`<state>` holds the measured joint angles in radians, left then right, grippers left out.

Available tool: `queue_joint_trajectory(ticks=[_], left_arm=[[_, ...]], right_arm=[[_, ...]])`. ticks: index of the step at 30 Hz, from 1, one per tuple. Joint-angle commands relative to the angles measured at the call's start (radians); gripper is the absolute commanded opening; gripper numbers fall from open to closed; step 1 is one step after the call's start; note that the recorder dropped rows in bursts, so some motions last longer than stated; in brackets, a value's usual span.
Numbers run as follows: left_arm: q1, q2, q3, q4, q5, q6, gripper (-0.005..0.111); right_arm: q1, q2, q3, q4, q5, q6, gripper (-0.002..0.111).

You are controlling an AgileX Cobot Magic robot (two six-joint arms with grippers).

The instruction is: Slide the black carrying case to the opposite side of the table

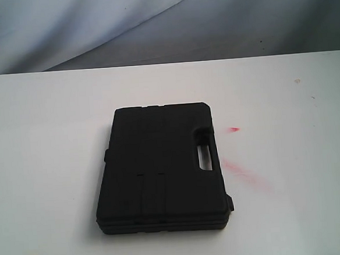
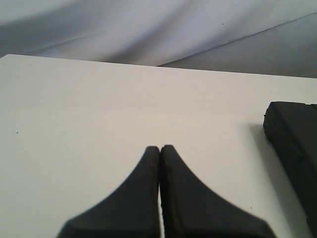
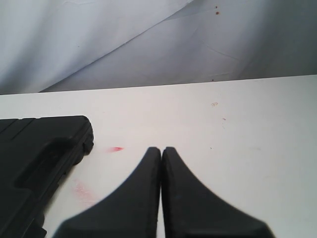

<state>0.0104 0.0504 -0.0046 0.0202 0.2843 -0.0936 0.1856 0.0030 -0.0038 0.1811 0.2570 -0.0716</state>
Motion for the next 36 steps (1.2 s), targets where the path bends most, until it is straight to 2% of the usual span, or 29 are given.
queue_joint_trajectory(ticks=[1, 25, 36], left_arm=[[0.003, -0.004, 0.005, 0.005, -0.004, -0.009, 0.000], [0.003, -0.004, 0.005, 0.005, -0.004, -0.004, 0.000], [0.003, -0.004, 0.005, 0.005, -0.004, -0.002, 0.000]], right_arm=[[0.004, -0.003, 0.004, 0.007, -0.004, 0.001, 0.000], [0.002, -0.003, 0.004, 0.007, -0.021, 0.001, 0.000], [0.002, -0.003, 0.004, 0.328, -0.357, 0.001, 0.000]])
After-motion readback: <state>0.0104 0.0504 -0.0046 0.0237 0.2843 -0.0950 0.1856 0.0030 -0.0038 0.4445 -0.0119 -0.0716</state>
